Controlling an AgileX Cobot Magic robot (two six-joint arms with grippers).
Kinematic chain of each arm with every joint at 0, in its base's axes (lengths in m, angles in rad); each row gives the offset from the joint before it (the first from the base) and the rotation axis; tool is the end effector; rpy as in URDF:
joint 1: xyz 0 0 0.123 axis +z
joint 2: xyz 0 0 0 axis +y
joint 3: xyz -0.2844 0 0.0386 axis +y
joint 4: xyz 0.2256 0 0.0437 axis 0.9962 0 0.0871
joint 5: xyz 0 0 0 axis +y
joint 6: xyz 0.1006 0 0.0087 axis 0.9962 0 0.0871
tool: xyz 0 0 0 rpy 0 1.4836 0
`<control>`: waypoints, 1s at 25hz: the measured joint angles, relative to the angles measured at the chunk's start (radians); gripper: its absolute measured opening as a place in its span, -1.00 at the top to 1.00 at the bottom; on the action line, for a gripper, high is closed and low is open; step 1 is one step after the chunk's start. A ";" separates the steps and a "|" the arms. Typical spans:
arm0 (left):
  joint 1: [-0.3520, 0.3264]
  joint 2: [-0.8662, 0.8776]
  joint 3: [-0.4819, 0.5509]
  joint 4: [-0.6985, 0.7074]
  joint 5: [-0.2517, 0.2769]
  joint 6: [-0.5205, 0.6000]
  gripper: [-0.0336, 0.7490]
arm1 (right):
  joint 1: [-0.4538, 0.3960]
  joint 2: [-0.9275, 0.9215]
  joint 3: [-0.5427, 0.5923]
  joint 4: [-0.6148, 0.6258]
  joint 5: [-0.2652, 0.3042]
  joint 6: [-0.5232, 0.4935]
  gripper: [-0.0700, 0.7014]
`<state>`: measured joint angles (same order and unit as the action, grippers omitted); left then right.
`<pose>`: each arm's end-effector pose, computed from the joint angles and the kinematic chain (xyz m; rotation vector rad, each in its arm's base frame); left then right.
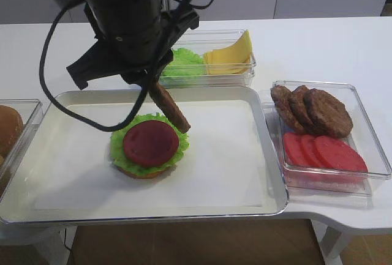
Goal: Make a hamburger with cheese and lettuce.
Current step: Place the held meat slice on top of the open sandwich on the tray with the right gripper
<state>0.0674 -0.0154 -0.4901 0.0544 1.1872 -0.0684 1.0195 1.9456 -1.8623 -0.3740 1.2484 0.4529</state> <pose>-0.0255 0.0034 0.2482 -0.1538 2.1592 0.0657 0.2397 0.3230 0.3092 -0.8185 2.5231 -0.0789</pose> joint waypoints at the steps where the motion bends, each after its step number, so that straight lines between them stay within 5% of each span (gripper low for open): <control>1: 0.000 0.000 0.000 0.000 0.000 0.000 0.03 | 0.000 0.008 0.000 -0.002 0.000 0.000 0.60; 25: 0.000 0.000 0.000 0.000 0.000 0.000 0.03 | 0.041 0.041 0.000 -0.047 -0.006 -0.010 0.61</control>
<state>0.0674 -0.0154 -0.4901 0.0544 1.1872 -0.0684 1.0606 1.9869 -1.8623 -0.4211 1.2426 0.4434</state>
